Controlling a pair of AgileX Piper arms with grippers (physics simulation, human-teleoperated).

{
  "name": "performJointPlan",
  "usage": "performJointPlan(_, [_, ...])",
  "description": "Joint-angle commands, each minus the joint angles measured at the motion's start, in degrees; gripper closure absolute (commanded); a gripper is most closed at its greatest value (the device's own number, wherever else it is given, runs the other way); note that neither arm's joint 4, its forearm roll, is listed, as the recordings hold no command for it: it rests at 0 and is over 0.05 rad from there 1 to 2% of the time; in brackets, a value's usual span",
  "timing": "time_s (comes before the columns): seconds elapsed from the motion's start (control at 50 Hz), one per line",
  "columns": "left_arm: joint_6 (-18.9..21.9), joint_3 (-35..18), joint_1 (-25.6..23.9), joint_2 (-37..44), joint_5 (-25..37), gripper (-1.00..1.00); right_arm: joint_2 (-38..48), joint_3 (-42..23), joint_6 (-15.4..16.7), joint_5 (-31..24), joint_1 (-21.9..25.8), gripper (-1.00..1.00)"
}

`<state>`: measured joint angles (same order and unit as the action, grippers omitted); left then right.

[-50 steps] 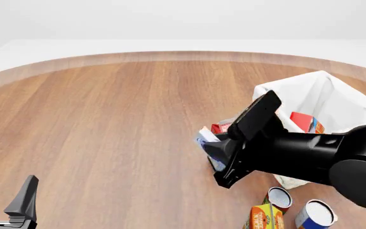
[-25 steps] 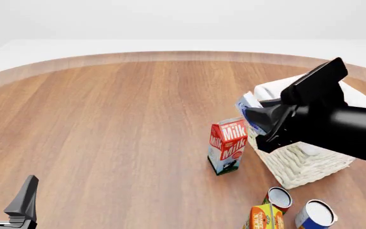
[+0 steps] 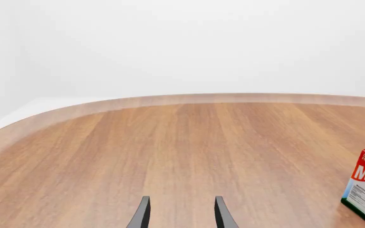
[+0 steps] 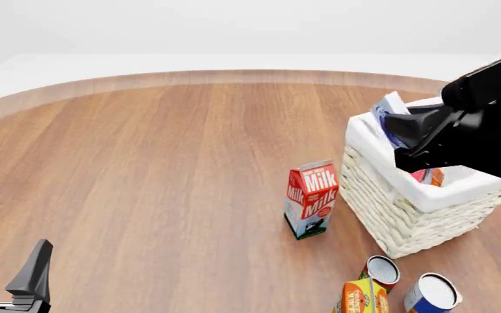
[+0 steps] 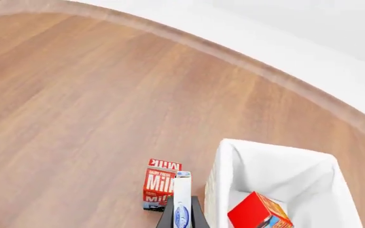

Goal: Pick up the cream cheese box and the butter, and put them in the basket.

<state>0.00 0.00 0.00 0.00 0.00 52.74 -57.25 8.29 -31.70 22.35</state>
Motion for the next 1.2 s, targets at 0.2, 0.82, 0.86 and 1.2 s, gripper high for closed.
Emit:
performJointPlan(0.2, [0.0, 0.0, 0.0, 0.0, 0.0, -1.0, 0.06, -3.69, 0.44, -1.11, -10.05, 1.0])
performJointPlan(0.82, [0.0, 0.0, 0.0, 0.0, 0.0, -1.0, 1.89, -2.09, 0.6, 1.96, -15.56, 1.0])
performJointPlan(0.86, [0.0, 0.0, 0.0, 0.0, 0.0, -1.0, 1.89, -2.09, 0.6, 1.96, -15.56, 1.0])
performJointPlan(1.2, [0.0, 0.0, 0.0, 0.0, 0.0, -1.0, 1.89, -2.09, 0.6, 1.96, -15.56, 1.0])
